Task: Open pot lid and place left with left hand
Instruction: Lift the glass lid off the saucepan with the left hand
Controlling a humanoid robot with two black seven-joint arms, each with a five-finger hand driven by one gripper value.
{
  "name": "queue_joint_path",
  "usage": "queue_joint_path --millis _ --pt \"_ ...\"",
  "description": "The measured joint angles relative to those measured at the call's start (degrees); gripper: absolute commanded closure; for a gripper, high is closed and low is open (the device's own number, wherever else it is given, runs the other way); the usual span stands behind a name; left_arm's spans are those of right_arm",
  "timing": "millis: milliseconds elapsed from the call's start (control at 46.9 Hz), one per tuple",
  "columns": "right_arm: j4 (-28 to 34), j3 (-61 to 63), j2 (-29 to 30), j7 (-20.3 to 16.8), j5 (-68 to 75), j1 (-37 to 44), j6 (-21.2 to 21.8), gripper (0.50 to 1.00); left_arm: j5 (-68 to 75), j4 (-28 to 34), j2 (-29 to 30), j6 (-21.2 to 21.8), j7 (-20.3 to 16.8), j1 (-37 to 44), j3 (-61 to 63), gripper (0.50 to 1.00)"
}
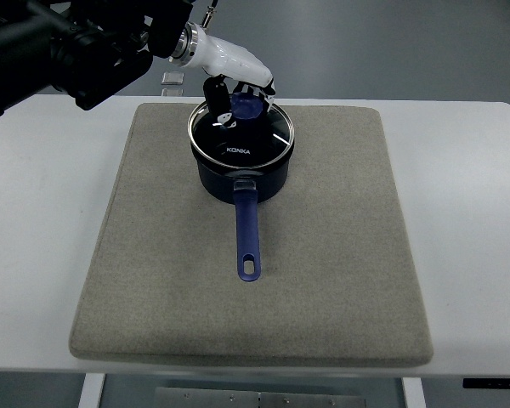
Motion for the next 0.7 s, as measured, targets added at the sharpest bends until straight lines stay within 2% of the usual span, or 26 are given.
queue_joint_path --millis 704 --pt "0.0 0.0 0.0 0.0 0.0 0.0 0.0 0.583 -0.3 0.3 11.7 -0.6 0.0 -1.7 0.3 1.000"
